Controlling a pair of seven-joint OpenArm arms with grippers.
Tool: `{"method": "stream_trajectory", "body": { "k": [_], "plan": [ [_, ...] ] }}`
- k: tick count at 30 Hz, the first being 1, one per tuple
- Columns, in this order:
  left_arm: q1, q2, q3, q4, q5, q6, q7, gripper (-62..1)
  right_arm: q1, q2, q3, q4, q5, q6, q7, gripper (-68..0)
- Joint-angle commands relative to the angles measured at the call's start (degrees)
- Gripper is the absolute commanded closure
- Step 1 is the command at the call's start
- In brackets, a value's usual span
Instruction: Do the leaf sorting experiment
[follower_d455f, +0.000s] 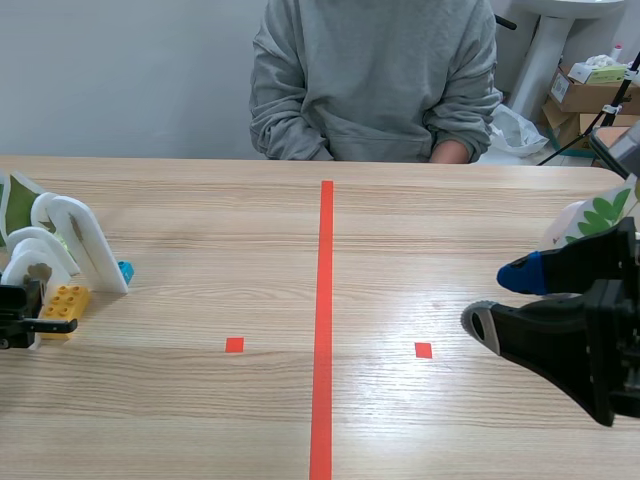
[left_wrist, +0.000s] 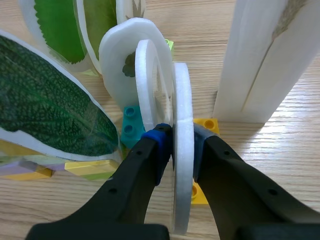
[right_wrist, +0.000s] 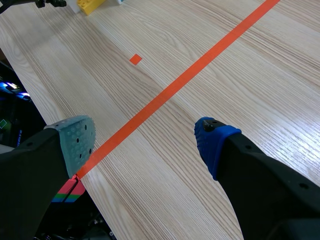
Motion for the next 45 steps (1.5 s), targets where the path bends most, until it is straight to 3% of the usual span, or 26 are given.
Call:
{"method": "stream_trajectory", "body": {
  "k": [1,4,8,13,20,28,37,45],
  "plan": [
    [0.28,-0.35,-0.68,0.68,-0.02,0.15,-0.44,-20.5,0.70,0.59,0.31,0.02,0.48,0.46,1.05,-41.1],
    [0.31,-0.35,-0.68,0.68,-0.02,0.13,-0.44,-29.9,0.70,0.59,0.31,0.02,0.48,0.46,1.05,-41.1],
    [0.94,-0.35,-0.68,1.68,-0.02,0.13,-0.44,-35.0,0.70,0.59,0.31,0.02,0.48,0.46,1.05,-41.1],
    [3.45,-0.35,-0.94,6.54,-0.02,0.13,-0.17,-46.6,0.70,0.59,0.31,0.02,0.48,0.46,1.05,-41.1],
    [8.76,-1.03,-4.55,15.85,-0.31,0.09,0.50,-46.7,0.70,0.59,0.31,0.02,0.48,0.46,1.05,-41.1],
    [18.56,-4.87,-6.58,32.39,-1.73,-0.92,2.27,-46.7,0.70,0.59,0.31,0.02,0.48,0.46,1.05,-41.1],
    [31.69,-6.23,-6.58,46.51,-11.02,-10.80,3.17,-46.7,0.70,0.59,0.35,0.02,0.48,0.46,1.29,-41.1],
    [40.26,-6.27,-6.56,57.88,-13.22,-16.90,4.55,-46.7,0.68,0.59,0.35,0.02,0.48,0.46,1.29,-41.1]
  ]
}}
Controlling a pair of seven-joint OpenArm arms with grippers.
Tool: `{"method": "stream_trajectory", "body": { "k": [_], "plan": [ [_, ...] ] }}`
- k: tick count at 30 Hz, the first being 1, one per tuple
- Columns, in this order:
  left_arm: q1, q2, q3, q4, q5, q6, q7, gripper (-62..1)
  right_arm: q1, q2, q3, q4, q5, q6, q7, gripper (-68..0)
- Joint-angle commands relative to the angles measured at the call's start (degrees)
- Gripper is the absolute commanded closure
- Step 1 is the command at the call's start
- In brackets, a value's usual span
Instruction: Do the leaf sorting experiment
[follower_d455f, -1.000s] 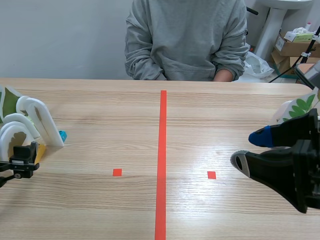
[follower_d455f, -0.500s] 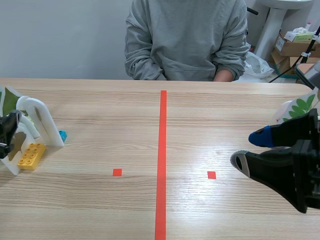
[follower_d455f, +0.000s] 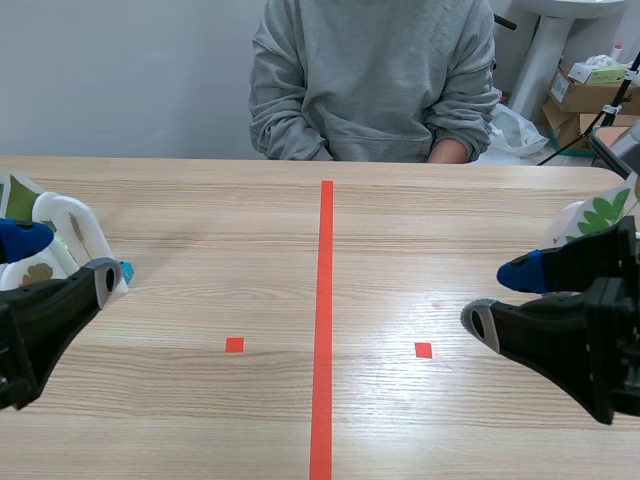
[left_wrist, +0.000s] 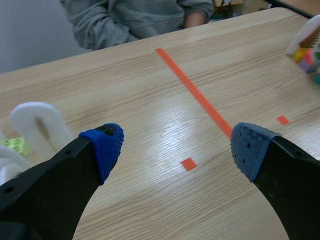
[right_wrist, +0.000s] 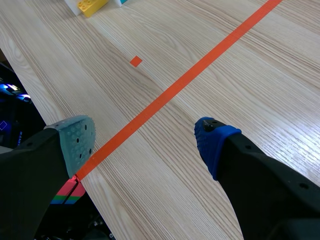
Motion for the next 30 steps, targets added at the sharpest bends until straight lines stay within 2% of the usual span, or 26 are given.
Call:
{"method": "stream_trajectory", "body": {
  "k": [1,8,17,30],
  "plan": [
    [1.03,-0.35,-0.15,1.88,-0.42,-0.76,0.13,-46.7,0.68,0.59,0.35,0.07,0.50,0.46,0.85,-41.1],
    [4.79,-2.38,-0.15,6.88,-0.35,-2.14,0.83,-46.7,0.68,0.24,0.35,0.07,0.52,0.46,1.01,-41.1],
    [6.93,-4.74,0.07,8.09,-0.61,-4.76,2.01,-46.7,0.68,-0.48,0.35,0.07,0.50,0.46,0.98,-41.1],
    [7.37,-4.79,0.07,9.09,-0.83,-5.27,1.97,-46.7,0.68,-0.46,0.35,0.07,0.50,0.46,0.98,-41.1]
  ]
}}
